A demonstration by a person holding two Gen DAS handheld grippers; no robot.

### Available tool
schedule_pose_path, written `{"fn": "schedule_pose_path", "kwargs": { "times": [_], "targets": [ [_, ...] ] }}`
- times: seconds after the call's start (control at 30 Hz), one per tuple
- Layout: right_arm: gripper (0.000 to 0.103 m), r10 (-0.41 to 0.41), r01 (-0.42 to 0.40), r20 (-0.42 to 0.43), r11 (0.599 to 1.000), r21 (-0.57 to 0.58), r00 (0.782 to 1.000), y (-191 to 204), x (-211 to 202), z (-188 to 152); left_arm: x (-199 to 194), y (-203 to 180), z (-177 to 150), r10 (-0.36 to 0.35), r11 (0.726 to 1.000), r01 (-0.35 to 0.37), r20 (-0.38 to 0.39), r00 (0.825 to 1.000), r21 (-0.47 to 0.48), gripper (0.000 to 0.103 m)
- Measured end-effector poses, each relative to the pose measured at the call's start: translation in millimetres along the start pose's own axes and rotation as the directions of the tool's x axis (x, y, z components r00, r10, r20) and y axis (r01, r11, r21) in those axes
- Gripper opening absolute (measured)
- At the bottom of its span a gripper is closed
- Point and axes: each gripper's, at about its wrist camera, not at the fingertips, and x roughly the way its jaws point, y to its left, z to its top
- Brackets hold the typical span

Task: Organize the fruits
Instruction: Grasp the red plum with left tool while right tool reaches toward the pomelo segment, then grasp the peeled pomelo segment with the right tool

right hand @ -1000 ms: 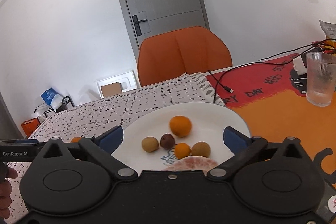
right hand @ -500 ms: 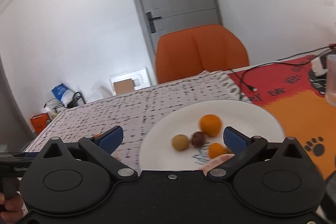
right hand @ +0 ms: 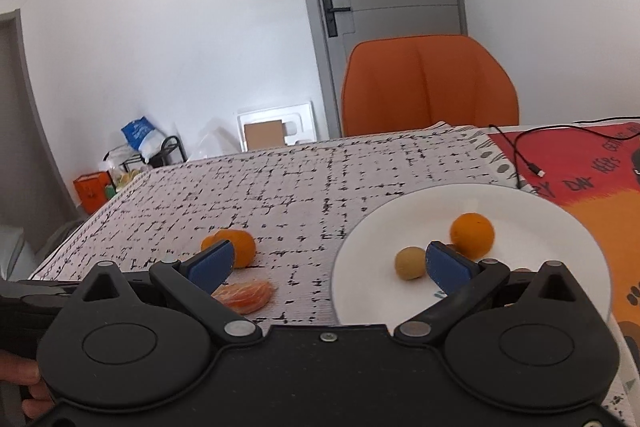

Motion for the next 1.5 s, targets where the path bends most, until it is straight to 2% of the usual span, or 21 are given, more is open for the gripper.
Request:
{"fn": "schedule_pose_path", "kwargs": {
  "times": [0.03, 0.07, 0.1, 0.2, 0.43, 0.57, 0.77, 1.07, 1.13, 1.27, 1.3, 1.37, 1.5],
  "targets": [
    [0.103, 0.004, -0.004, -0.004, 1.0, -0.003, 1.0, 1.2, 2.1, -0.2, 0.9, 1.1, 0.5, -0.001, 1.0, 0.001, 0.002, 1.0, -0.003, 0.033],
    [0.103, 0.005, -0.005, -0.01, 1.0, -0.006, 1.0, 3.0, 4.5, 0.1, 1.9, 2.8, 1.2, -0.005, 1.0, 0.005, 0.0, 1.0, -0.007, 0.024],
    [0.103, 0.008, -0.009, -0.016, 1.0, -0.008, 1.0, 4.6, 6.9, 0.6, 2.0, 5.8, 1.8, -0.011, 1.0, 0.011, -0.002, 1.0, -0.016, 0.021],
    [0.103, 0.033, -0.034, -0.029, 0.999, -0.022, 0.999, 13.2, 12.4, 1.0, 0.9, 14.7, 4.0, -0.021, 0.999, 0.021, -0.003, 1.0, -0.042, 0.021],
    [0.102, 0.099, -0.104, -0.084, 0.993, -0.053, 0.992, 38.5, 27.5, -4.1, -12.6, 35.7, 7.8, 0.022, 0.998, -0.021, 0.021, 1.0, -0.063, 0.021],
    [0.102, 0.111, -0.12, -0.108, 0.989, -0.08, 0.988, 52.1, 35.2, -7.2, -20.1, 47.0, 9.0, 0.038, 0.996, -0.036, 0.031, 0.999, -0.076, 0.021],
    [0.098, 0.103, -0.119, -0.149, 0.987, -0.104, 0.983, 65.0, 46.9, -12.2, -29.5, 60.3, 9.4, 0.055, 0.994, -0.05, 0.043, 0.998, -0.092, 0.021],
    [0.095, 0.044, -0.078, -0.196, 0.983, -0.167, 0.98, 81.7, 65.4, -16.7, -41.6, 78.7, 9.2, 0.067, 0.991, -0.058, 0.069, 0.995, -0.124, 0.021],
    [0.091, 0.034, -0.072, -0.204, 0.981, -0.179, 0.978, 84.0, 68.8, -17.7, -43.7, 82.9, 10.3, 0.073, 0.989, -0.063, 0.074, 0.995, -0.131, 0.021],
    [0.077, 0.002, -0.052, -0.24, 0.978, -0.203, 0.971, 88.6, 79.2, -23.7, -49.2, 89.9, 10.7, 0.068, 0.988, -0.055, 0.085, 0.994, -0.145, 0.021],
    [0.071, -0.002, -0.048, -0.229, 0.976, -0.214, 0.974, 90.1, 78.6, -25.5, -50.2, 90.9, 9.9, 0.063, 0.988, -0.05, 0.087, 0.994, -0.149, 0.021],
    [0.064, 0.005, -0.056, -0.223, 0.973, -0.225, 0.975, 92.3, 77.1, -25.4, -50.2, 92.6, 8.0, 0.053, 0.987, -0.039, 0.081, 0.995, -0.159, 0.021],
    [0.063, 0.012, -0.054, -0.21, 0.979, -0.195, 0.978, 89.5, 70.7, -20.6, -48.2, 88.4, 8.6, 0.058, 0.989, -0.048, 0.069, 0.996, -0.141, 0.021]
  ]
}}
